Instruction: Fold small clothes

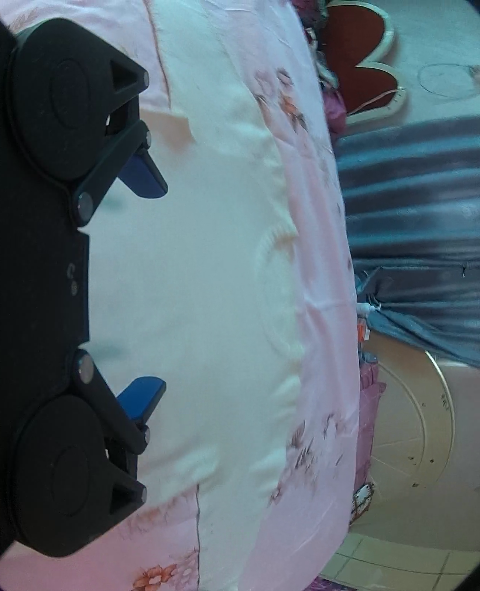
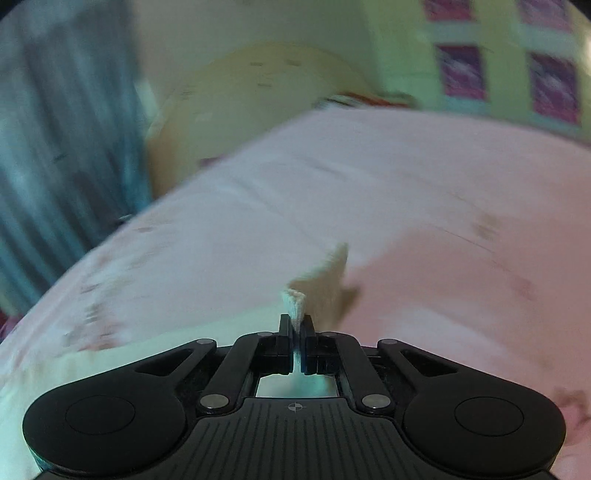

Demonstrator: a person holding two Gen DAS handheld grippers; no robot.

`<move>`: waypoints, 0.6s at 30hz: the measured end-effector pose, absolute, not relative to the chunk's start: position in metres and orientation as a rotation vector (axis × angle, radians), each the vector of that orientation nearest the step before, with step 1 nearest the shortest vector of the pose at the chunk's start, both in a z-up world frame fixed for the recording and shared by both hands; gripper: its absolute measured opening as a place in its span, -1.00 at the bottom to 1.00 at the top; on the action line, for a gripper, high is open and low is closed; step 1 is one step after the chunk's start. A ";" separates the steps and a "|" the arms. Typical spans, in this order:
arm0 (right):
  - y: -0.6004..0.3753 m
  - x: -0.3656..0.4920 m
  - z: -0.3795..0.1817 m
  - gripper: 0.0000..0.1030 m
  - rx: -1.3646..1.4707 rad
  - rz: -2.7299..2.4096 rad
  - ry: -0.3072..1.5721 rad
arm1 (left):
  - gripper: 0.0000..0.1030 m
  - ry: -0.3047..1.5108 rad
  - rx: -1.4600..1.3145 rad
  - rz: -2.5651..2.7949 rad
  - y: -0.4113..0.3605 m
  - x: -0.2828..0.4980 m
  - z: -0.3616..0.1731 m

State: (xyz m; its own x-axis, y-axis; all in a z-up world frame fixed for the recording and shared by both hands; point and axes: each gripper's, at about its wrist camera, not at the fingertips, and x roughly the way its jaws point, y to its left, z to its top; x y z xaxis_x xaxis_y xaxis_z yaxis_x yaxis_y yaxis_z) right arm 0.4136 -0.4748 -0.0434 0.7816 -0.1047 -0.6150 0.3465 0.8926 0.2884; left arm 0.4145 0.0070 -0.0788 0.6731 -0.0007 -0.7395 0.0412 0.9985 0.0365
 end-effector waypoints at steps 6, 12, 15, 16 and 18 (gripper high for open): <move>-0.308 0.437 -0.007 -0.96 0.257 0.064 0.619 | 0.96 0.813 0.003 -0.033 0.076 0.409 -0.076; -0.152 0.449 -0.017 -0.96 0.127 0.276 0.671 | 0.96 0.801 -0.047 0.005 0.140 0.390 -0.071; -0.096 0.449 -0.029 -0.96 0.065 0.344 0.702 | 0.96 0.806 -0.073 0.042 0.170 0.380 -0.072; -0.080 0.447 -0.034 -0.96 0.048 0.363 0.712 | 0.96 0.806 -0.083 0.051 0.180 0.376 -0.072; -0.057 0.448 -0.044 -0.96 0.018 0.393 0.734 | 0.94 0.803 -0.100 0.069 0.195 0.369 -0.073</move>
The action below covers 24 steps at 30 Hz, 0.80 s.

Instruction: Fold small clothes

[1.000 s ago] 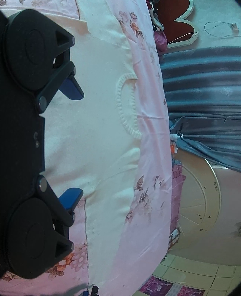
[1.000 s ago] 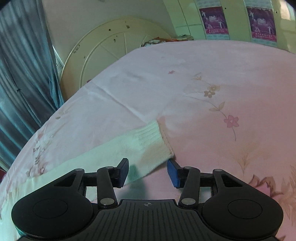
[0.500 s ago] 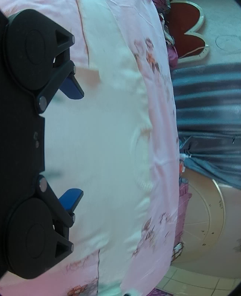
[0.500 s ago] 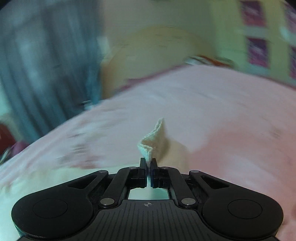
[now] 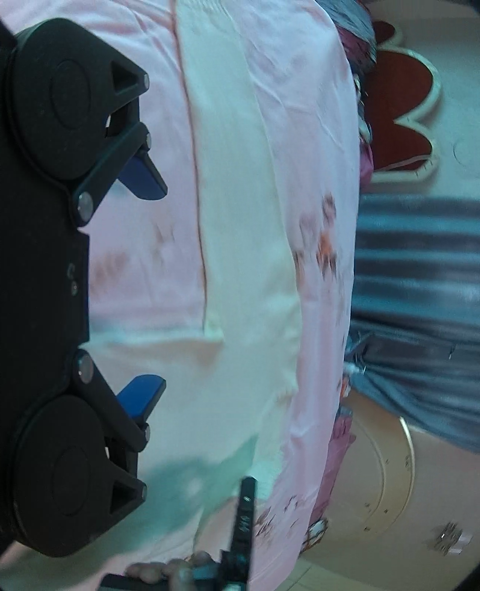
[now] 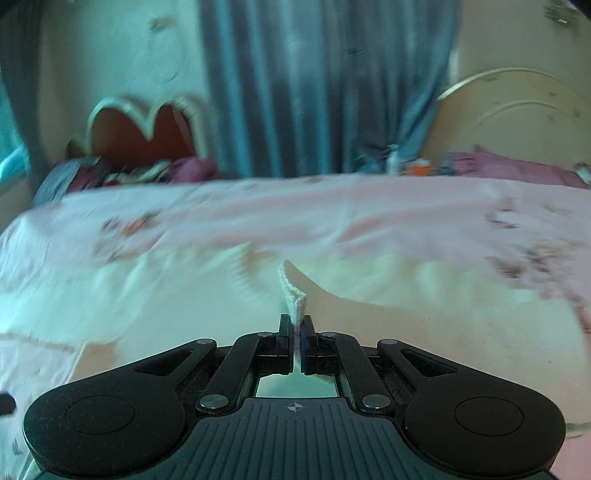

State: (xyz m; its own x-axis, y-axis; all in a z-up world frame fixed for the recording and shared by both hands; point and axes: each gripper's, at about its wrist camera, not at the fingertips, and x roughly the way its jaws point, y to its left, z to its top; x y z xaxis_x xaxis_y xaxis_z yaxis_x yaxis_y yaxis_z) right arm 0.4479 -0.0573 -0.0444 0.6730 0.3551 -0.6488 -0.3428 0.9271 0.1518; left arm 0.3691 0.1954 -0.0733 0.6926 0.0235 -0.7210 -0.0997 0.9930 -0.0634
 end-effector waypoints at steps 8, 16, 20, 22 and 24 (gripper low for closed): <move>-0.013 0.447 -0.085 -0.56 -0.079 0.480 0.780 | 0.87 0.778 -0.172 0.055 0.212 0.373 -0.075; -0.091 0.417 -0.069 -0.55 0.054 0.354 0.803 | 0.46 0.781 -0.294 -0.143 0.156 0.427 -0.086; -0.153 0.405 -0.074 -0.60 0.161 0.198 0.825 | 0.07 0.844 -0.327 -0.232 0.116 0.462 -0.109; -0.182 0.403 -0.075 -0.60 0.199 0.143 0.840 | -0.11 0.881 -0.353 -0.264 0.102 0.479 -0.120; -0.204 0.403 -0.075 -0.60 0.229 0.108 0.843 | -0.25 0.901 -0.344 -0.257 0.089 0.491 -0.129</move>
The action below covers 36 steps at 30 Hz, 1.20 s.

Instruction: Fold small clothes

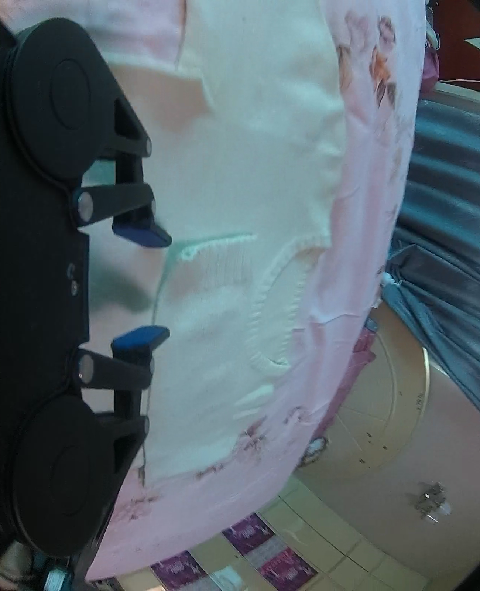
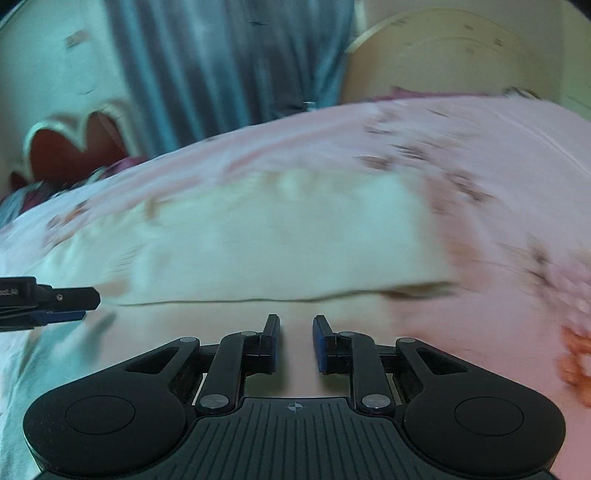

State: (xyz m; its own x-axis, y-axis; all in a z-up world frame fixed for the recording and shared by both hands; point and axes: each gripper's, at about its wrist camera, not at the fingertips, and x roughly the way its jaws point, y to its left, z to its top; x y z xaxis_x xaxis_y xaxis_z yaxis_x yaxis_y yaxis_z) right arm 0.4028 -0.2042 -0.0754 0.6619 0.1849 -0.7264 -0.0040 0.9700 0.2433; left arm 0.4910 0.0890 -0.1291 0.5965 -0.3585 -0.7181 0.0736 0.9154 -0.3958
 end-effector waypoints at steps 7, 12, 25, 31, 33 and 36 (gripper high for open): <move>-0.230 0.414 -0.080 -0.60 0.295 0.094 0.853 | -0.93 0.897 -0.331 -0.270 0.069 0.513 -0.136; -0.233 0.413 -0.082 -0.60 0.299 0.104 0.851 | -0.93 0.782 -0.316 -0.241 0.099 0.495 -0.101; -0.238 0.415 -0.082 -0.60 0.270 0.083 0.858 | -0.93 0.810 -0.328 -0.147 0.145 0.475 -0.119; -0.246 0.408 -0.065 -0.60 0.270 0.064 0.780 | -0.92 0.833 -0.314 -0.143 0.146 0.475 -0.131; -0.244 0.412 -0.062 -0.60 0.259 0.073 0.753 | -0.92 0.836 -0.314 -0.147 0.147 0.476 -0.133; -0.236 0.425 -0.061 -0.61 0.223 0.104 0.756 | -0.92 0.823 -0.309 -0.149 0.147 0.478 -0.131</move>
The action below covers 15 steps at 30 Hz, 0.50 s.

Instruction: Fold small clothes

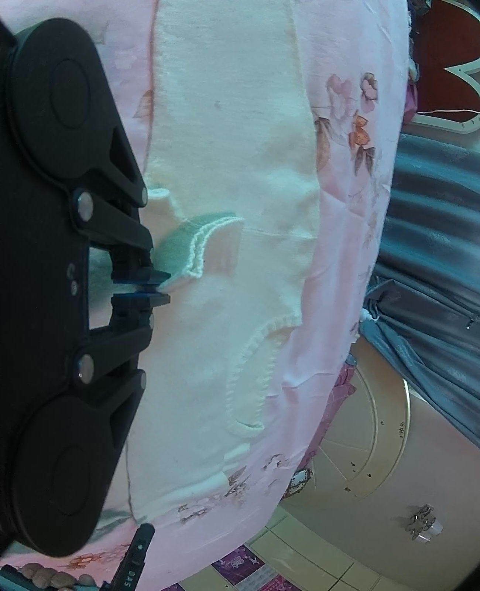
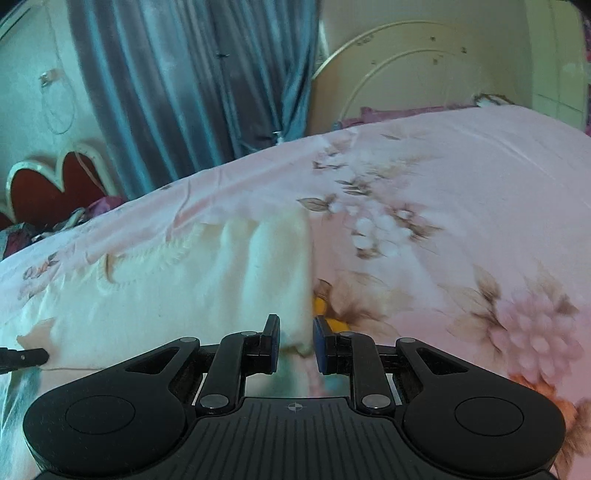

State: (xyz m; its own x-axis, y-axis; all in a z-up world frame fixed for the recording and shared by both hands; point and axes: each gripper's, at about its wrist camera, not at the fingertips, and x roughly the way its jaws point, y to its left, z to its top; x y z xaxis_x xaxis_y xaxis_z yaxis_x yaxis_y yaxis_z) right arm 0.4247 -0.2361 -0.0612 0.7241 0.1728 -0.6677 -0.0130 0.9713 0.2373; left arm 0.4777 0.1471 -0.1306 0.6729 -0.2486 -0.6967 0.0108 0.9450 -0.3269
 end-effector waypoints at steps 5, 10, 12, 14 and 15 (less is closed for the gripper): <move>-0.228 0.437 -0.075 -0.61 0.149 0.096 0.831 | -0.92 0.810 -0.284 -0.141 0.148 0.483 -0.130; -0.236 0.431 -0.065 -0.60 0.193 0.142 0.781 | -0.92 0.794 -0.294 -0.143 0.153 0.481 -0.132; -0.235 0.432 -0.064 -0.60 0.192 0.159 0.784 | -0.92 0.778 -0.298 -0.126 0.155 0.479 -0.131; -0.231 0.436 -0.072 -0.60 0.182 0.176 0.812 | -0.92 0.776 -0.311 -0.106 0.158 0.479 -0.133; -0.228 0.439 -0.077 -0.60 0.165 0.173 0.834 | -0.92 0.775 -0.315 -0.095 0.159 0.479 -0.134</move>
